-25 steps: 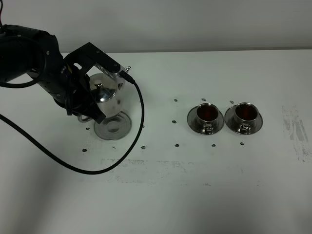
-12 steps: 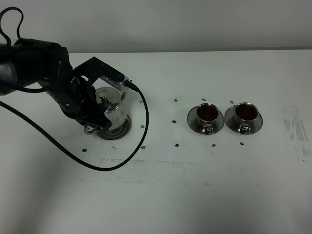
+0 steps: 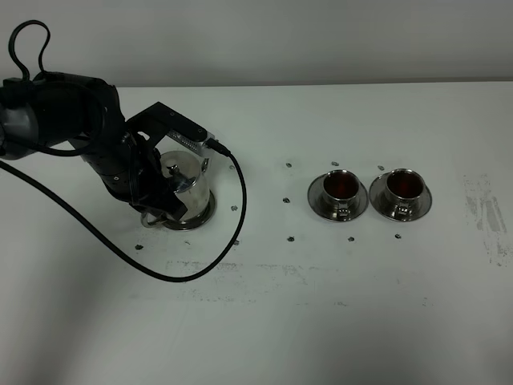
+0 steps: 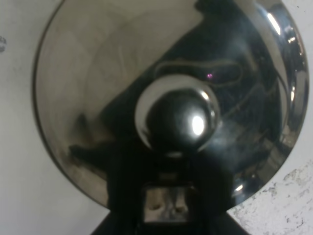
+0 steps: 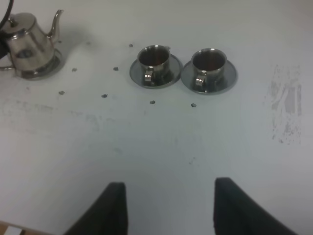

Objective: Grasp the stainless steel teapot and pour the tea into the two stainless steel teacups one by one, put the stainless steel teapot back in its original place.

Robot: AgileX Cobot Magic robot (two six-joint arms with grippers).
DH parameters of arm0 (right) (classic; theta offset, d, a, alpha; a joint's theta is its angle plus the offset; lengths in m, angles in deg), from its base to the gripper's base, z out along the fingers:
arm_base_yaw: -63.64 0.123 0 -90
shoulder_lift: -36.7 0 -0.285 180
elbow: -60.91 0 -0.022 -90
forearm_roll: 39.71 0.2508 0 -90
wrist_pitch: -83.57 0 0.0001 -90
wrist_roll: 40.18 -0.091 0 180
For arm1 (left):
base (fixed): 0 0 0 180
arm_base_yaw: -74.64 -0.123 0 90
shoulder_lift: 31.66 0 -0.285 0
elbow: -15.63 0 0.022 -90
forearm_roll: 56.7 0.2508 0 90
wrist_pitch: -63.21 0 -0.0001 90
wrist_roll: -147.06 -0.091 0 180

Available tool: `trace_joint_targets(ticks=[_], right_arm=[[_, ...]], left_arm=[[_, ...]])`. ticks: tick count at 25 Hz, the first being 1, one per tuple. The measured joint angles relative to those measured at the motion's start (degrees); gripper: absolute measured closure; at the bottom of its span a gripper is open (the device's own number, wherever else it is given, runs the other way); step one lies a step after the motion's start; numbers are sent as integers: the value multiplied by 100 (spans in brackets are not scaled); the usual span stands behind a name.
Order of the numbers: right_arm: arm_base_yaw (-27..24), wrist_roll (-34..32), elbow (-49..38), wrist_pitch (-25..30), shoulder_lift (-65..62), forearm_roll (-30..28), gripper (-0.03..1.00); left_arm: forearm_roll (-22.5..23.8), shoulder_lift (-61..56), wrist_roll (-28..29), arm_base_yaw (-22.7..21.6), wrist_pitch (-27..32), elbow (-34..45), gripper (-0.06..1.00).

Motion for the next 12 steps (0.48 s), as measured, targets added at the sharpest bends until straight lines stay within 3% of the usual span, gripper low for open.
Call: trace_joint_targets(ticks=[12], right_arm=[[0, -5, 0, 0, 0, 0, 57]], left_arm=[[-37, 60, 2, 0, -23, 0, 71]])
